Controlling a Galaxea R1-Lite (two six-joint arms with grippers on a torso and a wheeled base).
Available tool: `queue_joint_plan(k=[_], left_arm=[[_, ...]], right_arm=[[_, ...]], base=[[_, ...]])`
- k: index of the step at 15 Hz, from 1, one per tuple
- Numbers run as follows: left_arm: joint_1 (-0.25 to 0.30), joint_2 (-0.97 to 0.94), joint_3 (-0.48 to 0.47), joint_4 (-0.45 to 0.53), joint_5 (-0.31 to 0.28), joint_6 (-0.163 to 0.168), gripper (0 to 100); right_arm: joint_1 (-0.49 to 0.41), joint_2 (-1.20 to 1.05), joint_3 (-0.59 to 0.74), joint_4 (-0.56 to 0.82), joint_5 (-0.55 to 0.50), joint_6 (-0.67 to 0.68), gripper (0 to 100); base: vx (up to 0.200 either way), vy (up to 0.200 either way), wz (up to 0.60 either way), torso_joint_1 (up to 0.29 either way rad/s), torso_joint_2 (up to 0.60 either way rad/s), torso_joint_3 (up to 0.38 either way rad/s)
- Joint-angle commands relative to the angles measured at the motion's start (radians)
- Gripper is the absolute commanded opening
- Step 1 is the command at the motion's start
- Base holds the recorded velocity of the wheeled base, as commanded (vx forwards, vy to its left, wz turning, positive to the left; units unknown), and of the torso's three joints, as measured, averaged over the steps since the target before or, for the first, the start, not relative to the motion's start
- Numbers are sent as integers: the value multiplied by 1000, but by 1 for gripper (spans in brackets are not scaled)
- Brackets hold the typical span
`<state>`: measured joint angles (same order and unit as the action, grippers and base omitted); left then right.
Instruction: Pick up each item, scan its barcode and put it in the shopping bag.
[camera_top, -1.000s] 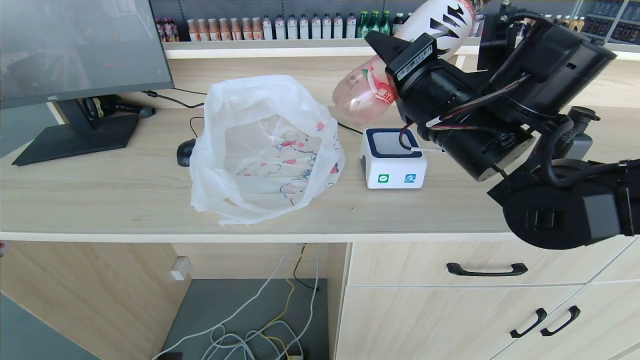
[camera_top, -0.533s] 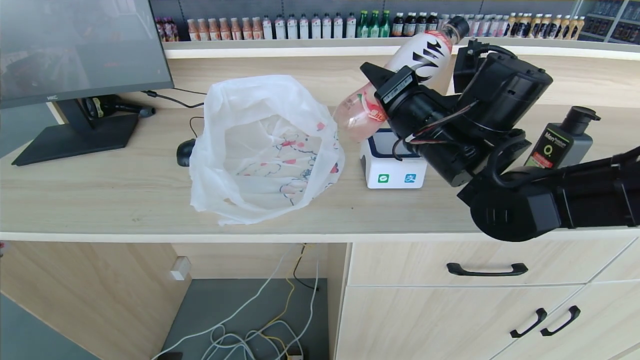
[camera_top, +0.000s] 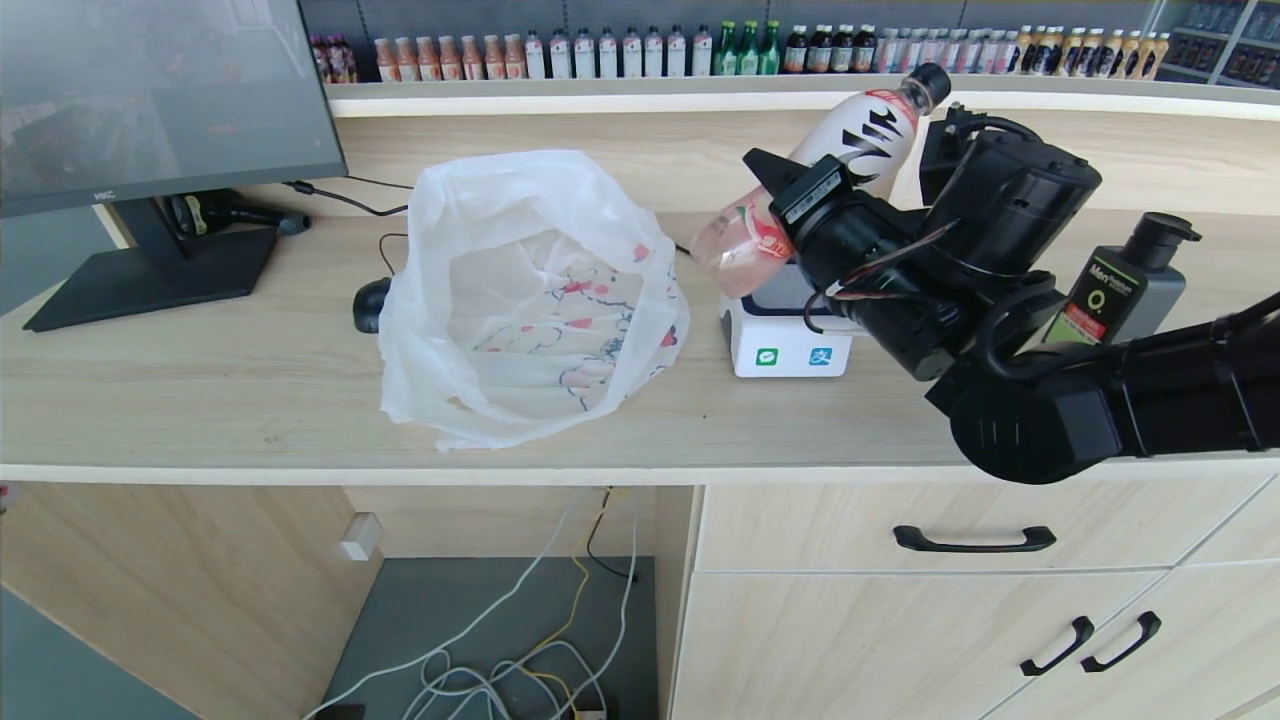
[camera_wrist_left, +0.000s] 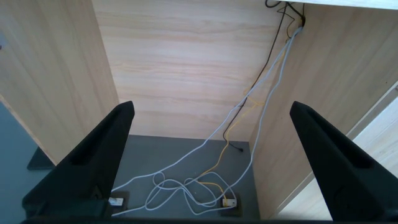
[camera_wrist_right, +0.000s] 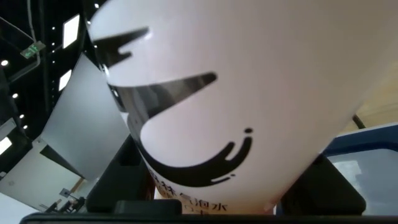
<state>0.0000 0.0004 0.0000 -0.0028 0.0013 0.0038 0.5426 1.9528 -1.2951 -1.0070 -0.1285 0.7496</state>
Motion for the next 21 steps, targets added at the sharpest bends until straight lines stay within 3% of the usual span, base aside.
queue_joint_plan(k=[1, 21], left_arm=[[0, 0, 0, 0, 0, 1, 100], [0, 0, 0, 0, 0, -1, 100]], right_arm=[[-7, -2, 8, -1, 1, -1, 0], [-12, -2, 100, -54, -5, 2, 0]], base=[[0, 0, 0, 0, 0, 0], [0, 0, 0, 0, 0, 0]])
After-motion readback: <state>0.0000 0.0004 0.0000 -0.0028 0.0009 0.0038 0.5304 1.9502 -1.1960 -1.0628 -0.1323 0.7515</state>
